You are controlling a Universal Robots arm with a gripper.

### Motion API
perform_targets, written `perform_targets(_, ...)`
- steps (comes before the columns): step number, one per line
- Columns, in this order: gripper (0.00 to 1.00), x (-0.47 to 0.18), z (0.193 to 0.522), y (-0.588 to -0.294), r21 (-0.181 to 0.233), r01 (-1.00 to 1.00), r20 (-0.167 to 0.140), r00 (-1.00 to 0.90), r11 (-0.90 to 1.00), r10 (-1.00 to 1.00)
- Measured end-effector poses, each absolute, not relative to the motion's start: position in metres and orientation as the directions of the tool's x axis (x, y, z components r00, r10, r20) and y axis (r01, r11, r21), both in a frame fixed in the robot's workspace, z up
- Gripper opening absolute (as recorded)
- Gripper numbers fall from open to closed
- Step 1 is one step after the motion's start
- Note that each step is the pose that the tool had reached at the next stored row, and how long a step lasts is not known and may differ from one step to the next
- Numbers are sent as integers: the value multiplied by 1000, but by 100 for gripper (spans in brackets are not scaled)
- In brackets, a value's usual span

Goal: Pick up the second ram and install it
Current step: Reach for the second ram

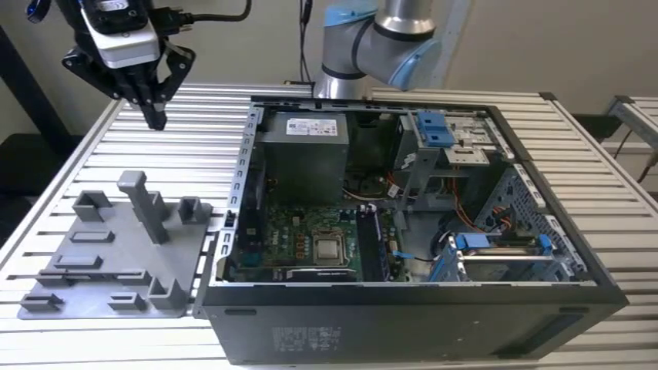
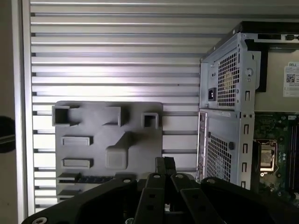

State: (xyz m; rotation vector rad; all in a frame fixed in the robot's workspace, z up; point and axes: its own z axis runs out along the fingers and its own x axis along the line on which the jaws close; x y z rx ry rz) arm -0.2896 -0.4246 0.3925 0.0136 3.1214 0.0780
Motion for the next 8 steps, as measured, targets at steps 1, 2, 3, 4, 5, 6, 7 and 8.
perform_targets(1, 11, -292, 392, -425, 50, 6, -19, -1000, 999, 7)
perform_targets(2, 11, -294, 392, -425, 50, 5, -19, -1000, 999, 6)
perform_targets(3, 11, -296, 392, -425, 50, 2, -19, -1000, 999, 3)
perform_targets(4, 11, -298, 392, -425, 50, -1, -19, -1000, 999, 0)
perform_targets(5, 11, -300, 392, -425, 50, -5, -19, -1000, 999, -4)
perform_targets(6, 11, -302, 392, -425, 50, -10, -19, -1000, 999, -9)
perform_targets(7, 11, -304, 392, -425, 50, -14, -19, -1000, 999, -13)
perform_targets(8, 11, -306, 392, -425, 50, -17, -19, -1000, 999, -16)
